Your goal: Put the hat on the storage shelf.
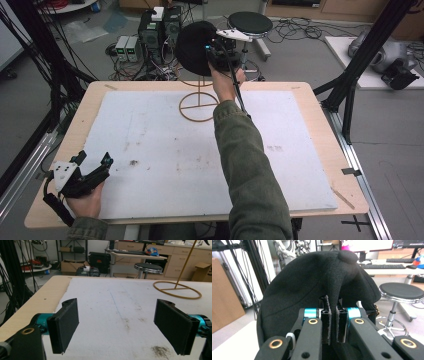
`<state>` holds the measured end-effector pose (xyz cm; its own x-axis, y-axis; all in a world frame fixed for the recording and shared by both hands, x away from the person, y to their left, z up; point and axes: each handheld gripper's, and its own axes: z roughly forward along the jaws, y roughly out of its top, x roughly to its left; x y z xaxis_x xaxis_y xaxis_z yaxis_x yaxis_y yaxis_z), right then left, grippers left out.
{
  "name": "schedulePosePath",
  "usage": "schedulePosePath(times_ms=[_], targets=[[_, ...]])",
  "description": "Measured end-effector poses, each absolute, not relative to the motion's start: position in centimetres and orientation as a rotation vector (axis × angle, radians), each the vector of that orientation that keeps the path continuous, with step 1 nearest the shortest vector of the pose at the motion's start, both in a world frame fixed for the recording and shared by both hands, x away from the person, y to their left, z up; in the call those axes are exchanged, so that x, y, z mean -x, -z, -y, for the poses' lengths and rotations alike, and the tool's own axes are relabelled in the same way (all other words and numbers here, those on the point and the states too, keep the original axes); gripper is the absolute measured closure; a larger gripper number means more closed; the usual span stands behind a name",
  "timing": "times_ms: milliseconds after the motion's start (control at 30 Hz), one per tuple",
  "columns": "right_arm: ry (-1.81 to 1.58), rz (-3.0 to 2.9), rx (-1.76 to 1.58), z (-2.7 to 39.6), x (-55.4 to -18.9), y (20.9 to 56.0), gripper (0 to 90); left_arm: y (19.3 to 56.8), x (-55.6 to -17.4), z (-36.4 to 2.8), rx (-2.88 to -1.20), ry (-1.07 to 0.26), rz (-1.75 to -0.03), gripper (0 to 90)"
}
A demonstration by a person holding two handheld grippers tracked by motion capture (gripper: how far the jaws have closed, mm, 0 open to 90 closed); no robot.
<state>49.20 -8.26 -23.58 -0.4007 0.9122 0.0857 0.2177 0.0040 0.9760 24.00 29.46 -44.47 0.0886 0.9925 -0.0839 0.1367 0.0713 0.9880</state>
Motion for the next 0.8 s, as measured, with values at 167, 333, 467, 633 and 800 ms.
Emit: schedulePosePath(times_ms=[167, 333, 467, 633, 800], targets=[[-1.401, -1.724, -1.155, 7.8, -49.4, 24.0, 86.8, 44.6, -24.1, -29.5, -1.295, -1.013, -1.275, 20.2], [-1.384, -1.757, -1.138, 7.3, -49.5, 24.3, 86.2, 44.6, -24.2, -29.4, -1.300, -1.015, -1.271, 20.2], [-1.385, -1.787, -1.132, 7.1, -49.6, 24.5, 86.1, 44.7, -24.2, -29.4, -1.302, -1.009, -1.275, 20.2], [-1.373, -1.806, -1.133, 7.0, -49.6, 24.6, 84.5, 44.7, -24.3, -29.4, -1.302, -1.011, -1.273, 20.2], [-1.346, -1.825, -1.129, 6.5, -49.6, 24.8, 79.9, 44.6, -24.3, -29.4, -1.299, -1.015, -1.270, 20.2]])
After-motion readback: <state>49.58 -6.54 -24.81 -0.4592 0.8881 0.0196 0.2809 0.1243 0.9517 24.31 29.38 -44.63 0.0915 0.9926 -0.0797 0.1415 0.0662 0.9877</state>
